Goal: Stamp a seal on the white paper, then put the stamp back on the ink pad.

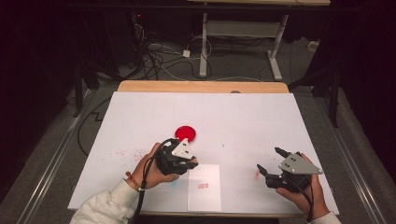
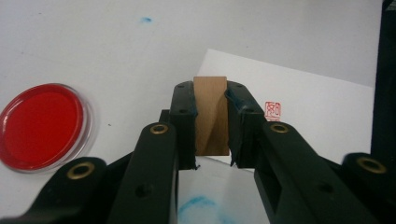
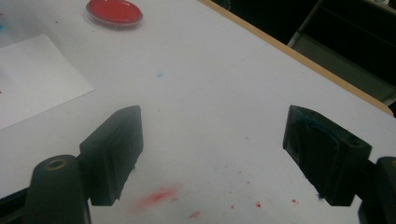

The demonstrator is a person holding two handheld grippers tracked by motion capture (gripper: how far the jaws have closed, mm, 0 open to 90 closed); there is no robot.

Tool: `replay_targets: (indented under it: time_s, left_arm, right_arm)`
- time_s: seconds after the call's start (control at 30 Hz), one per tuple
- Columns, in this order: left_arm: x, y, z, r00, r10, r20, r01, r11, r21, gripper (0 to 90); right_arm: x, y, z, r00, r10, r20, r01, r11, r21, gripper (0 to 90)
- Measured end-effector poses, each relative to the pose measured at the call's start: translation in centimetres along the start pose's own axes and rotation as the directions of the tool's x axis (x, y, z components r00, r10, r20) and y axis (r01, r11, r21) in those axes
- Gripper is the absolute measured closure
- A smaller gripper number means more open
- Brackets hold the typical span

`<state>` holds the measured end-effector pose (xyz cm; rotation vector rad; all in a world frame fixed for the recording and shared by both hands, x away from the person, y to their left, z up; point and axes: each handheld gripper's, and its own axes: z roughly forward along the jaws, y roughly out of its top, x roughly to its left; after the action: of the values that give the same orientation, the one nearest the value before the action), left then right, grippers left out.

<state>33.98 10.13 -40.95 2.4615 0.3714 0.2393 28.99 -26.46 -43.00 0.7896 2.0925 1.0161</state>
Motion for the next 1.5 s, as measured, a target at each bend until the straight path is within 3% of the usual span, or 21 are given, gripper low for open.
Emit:
replay_targets:
  time_s: [0.2, 0.5, 0.8, 0.97, 1.13, 1.33, 1.5]
  left_arm:
    - [1.3, -0.1, -0.6, 0.9992, -0.031, -0.025, 0.031, 0.9993, -0.02, 73.1]
    - [2.3, -0.5, -1.1, 0.9959, -0.066, -0.062, 0.065, 0.9976, -0.023, 73.1]
    - [3.9, 0.0, -1.1, 0.9932, -0.101, -0.059, 0.099, 0.9947, -0.029, 73.1]
    - [4.9, 0.7, -1.0, 0.9865, -0.144, -0.079, 0.142, 0.9895, -0.024, 73.0]
    - [6.1, 1.3, -0.3, 0.9834, -0.167, -0.07, 0.167, 0.9859, -0.014, 72.9]
    - [8.0, 1.8, 1.4, 0.9792, -0.183, -0.088, 0.186, 0.9821, 0.028, 72.9]
    - [9.6, 1.4, 2.7, 0.97, -0.223, -0.097, 0.229, 0.9718, 0.057, 72.8]
  right_arm:
    - [-0.1, 0.1, 0.0, 1.0, 0.002, 0.005, -0.002, 1.0, -0.004, 20.2]
    - [0.3, 0.1, 0.2, 0.9999, -0.011, -0.005, 0.011, 1.0, 0.0, 20.2]
    - [0.3, 0.0, 0.4, 0.9999, -0.014, -0.009, 0.014, 1.0, 0.008, 20.2]
    - [0.5, -0.2, 0.4, 0.9998, -0.015, -0.01, 0.015, 1.0, 0.021, 20.2]
    - [0.7, -0.2, 0.5, 0.9997, -0.019, -0.015, 0.019, 1.0, 0.021, 20.3]
    - [0.6, -0.3, 0.6, 0.9997, -0.016, -0.017, 0.016, 1.0, 0.027, 20.2]
    - [0.5, -0.5, 0.6, 0.9998, -0.014, -0.016, 0.014, 0.999, 0.031, 20.3]
